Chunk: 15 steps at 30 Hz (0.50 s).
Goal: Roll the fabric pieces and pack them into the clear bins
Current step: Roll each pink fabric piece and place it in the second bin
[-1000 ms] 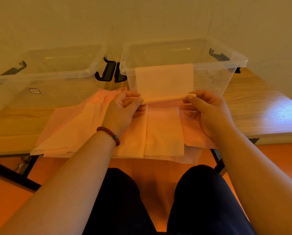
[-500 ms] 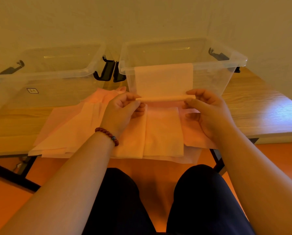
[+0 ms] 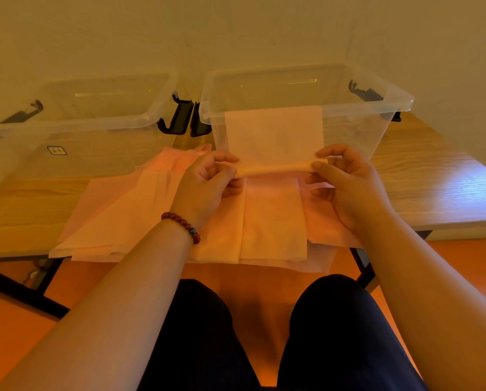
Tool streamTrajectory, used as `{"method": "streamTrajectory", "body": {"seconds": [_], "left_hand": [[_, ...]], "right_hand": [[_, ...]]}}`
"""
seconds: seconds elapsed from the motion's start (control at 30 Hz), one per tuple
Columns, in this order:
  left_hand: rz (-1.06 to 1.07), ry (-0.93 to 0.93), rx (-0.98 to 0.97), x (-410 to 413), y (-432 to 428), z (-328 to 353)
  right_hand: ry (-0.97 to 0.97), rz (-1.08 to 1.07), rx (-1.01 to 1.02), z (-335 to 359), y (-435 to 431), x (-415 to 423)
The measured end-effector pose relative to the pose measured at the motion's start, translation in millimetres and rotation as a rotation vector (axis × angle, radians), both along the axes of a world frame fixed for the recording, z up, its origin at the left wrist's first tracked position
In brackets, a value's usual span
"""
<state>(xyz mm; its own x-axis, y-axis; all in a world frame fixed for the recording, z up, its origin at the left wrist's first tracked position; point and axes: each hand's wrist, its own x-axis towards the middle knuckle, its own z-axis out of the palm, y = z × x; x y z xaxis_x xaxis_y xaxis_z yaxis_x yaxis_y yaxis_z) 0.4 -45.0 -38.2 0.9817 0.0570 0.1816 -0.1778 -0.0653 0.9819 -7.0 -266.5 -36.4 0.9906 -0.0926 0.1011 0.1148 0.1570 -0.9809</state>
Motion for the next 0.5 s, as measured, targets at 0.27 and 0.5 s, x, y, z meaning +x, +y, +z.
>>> {"method": "streamTrajectory", "body": {"seconds": [0.27,0.5], "left_hand": [[0.013,0.007,0.045,0.6,2.5,-2.6],[0.026,-0.001,0.079,1.0,3.5,-3.5]], "right_hand": [[0.013,0.028,-0.082,0.3,0.9,0.0],[0.066,-0.043,-0.068,0.8,3.4,0.6]]}}
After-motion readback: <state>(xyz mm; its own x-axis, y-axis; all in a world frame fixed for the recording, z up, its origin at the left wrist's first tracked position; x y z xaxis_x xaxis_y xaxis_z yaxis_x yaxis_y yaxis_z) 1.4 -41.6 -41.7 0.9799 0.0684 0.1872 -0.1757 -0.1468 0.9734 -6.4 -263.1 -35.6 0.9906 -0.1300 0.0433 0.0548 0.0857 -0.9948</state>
